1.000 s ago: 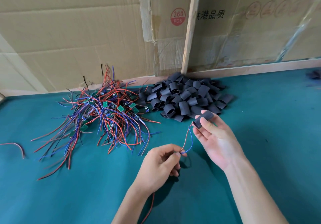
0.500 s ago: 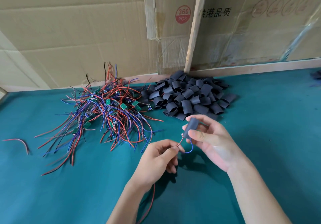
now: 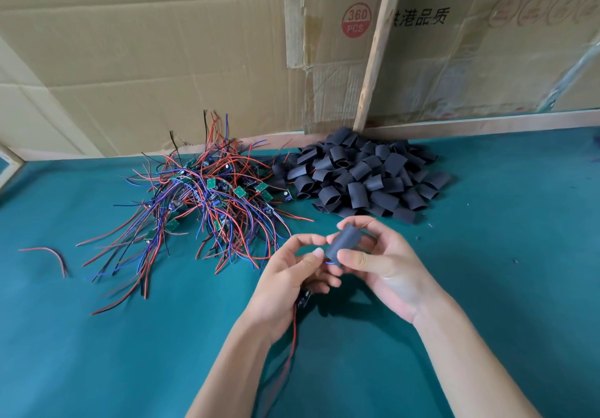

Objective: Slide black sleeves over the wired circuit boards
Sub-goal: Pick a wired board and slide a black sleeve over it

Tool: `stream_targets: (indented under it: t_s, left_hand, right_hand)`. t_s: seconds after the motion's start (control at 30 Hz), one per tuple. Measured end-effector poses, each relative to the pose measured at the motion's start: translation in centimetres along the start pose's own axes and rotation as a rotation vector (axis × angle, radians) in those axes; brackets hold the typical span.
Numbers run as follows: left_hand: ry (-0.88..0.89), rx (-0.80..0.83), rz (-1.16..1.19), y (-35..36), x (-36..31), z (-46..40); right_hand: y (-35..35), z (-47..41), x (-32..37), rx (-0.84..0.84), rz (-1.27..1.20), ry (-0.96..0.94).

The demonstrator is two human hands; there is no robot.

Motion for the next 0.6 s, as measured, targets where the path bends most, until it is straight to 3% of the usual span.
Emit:
stream_targets:
  t_s: [0.17, 0.3, 0.6]
  left_hand:
    - [0.037, -0.109, -0.059, 0.9, 0.5, -0.9]
    - [0.019, -0.155, 0.009, 1.4, 0.5, -1.6]
    - [-0.130, -0.140, -0.113, 2.2, 1.0, -2.5]
  right_hand:
    - [0.0, -0.2, -0.5, -0.159, -0.108, -0.047]
    - [0.4, -0.1, -0.6, -0.119, -0.047, -0.090]
    - [0.0, 0.2, -0.5, -0.185, 0.377, -0.010]
Point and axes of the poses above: each hand's wrist, its own z-axis away from the middle knuckle, its own y-axis out of the palm, x = y × z, the point moved 1 cm from there along -z, towards the middle knuckle, and after that the axes turned 10 degrees about x, right-handed, at the moved point
